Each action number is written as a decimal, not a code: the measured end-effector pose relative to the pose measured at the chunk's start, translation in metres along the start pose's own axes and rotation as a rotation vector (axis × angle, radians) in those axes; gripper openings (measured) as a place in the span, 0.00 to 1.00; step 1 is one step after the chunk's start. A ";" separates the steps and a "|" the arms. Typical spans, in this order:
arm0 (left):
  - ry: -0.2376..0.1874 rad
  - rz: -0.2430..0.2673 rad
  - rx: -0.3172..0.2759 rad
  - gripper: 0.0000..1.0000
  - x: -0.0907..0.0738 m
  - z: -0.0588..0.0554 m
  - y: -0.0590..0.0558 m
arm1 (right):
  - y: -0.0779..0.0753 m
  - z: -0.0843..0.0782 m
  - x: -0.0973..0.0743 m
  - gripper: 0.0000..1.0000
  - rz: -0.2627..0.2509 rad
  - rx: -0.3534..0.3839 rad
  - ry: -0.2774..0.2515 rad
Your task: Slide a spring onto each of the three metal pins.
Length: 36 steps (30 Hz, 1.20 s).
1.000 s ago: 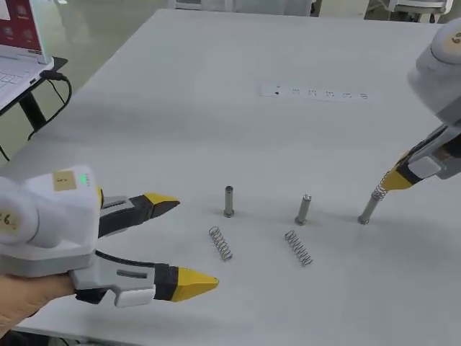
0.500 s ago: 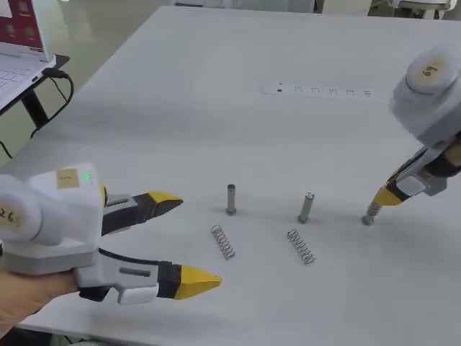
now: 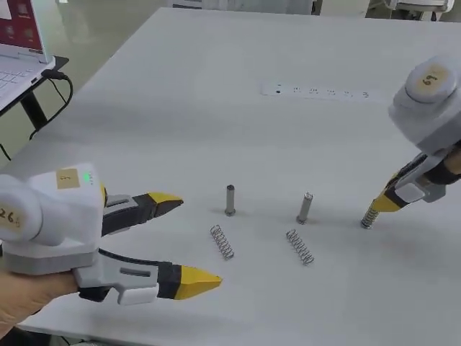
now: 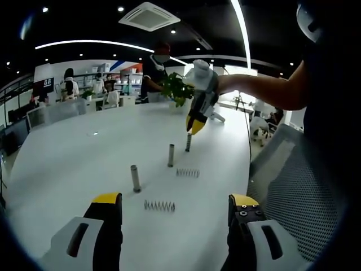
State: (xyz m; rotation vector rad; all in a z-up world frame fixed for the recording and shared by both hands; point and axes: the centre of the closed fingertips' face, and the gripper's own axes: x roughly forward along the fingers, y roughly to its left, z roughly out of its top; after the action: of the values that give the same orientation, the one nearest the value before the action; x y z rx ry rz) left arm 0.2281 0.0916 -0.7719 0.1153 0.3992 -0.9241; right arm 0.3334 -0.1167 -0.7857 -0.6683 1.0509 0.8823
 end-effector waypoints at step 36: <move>-0.010 -0.005 0.005 0.71 -0.007 -0.006 -0.003 | 0.093 0.050 0.070 0.11 0.090 0.093 -0.039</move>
State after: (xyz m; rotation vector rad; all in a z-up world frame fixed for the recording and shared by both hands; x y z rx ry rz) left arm 0.2202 0.0965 -0.7742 0.1144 0.3880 -0.9308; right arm 0.2911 -0.0098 -0.8378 -0.5271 1.0870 0.9148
